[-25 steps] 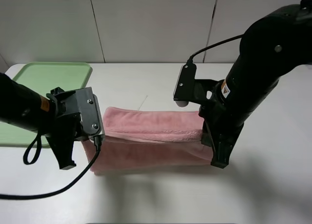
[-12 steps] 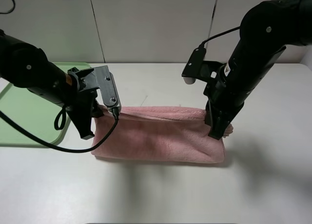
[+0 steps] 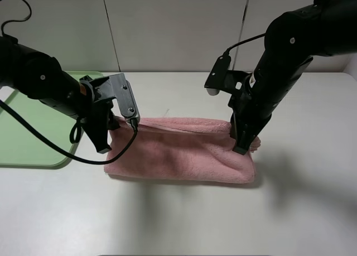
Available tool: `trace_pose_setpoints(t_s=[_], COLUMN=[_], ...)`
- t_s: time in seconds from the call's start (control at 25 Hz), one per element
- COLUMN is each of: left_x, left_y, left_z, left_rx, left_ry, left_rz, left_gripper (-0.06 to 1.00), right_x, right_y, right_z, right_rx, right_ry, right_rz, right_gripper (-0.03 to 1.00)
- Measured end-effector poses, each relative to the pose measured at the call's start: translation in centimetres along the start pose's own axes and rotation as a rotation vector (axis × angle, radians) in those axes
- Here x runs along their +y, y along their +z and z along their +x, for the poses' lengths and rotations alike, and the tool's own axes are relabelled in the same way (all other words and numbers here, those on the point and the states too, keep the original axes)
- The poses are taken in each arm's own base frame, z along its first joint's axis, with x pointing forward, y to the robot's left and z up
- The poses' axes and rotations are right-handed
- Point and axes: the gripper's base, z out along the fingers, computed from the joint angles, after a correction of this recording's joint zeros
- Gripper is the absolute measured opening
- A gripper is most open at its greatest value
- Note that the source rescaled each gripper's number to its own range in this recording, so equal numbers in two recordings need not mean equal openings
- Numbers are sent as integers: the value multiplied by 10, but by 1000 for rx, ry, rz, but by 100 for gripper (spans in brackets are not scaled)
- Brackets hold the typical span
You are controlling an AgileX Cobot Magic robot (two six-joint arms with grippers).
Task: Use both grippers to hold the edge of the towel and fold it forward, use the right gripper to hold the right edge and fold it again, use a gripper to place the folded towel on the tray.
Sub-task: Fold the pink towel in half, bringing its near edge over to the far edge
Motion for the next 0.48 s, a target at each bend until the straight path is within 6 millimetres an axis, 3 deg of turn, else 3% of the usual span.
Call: trace_pose_setpoints(t_s=[0.16,0.24,0.28,0.32,0.36,0.4,0.48], left_x=[2,2,2,2,3,4,7], left_y=[0,0,0,0,0,0,0], left_z=[1,1,1,2,2,3,3], left_rx=[0,0,0,0,1,1,-13], left_ry=[-6,-6,-6,-5,-7,-12,-24], left_rz=[-6,-6,-6,-6,-7,-10,-29], left_gripper=[1,6,13,22,35,51,78], right_x=[-1,-3,-3,-3,-4,-5,-8], right_y=[0,0,0,0,0,0,-1], right_z=[-2,-2,-3,-3,-4,-4,-6], right_rx=[-18,-27,-29,-33,-39,-46,-66], right_ry=[-3,-6,-6,-6,4,15,42], right_rz=[15,28,31,37,44,53,88], right_gripper=[0,3,12,28,52,69,89])
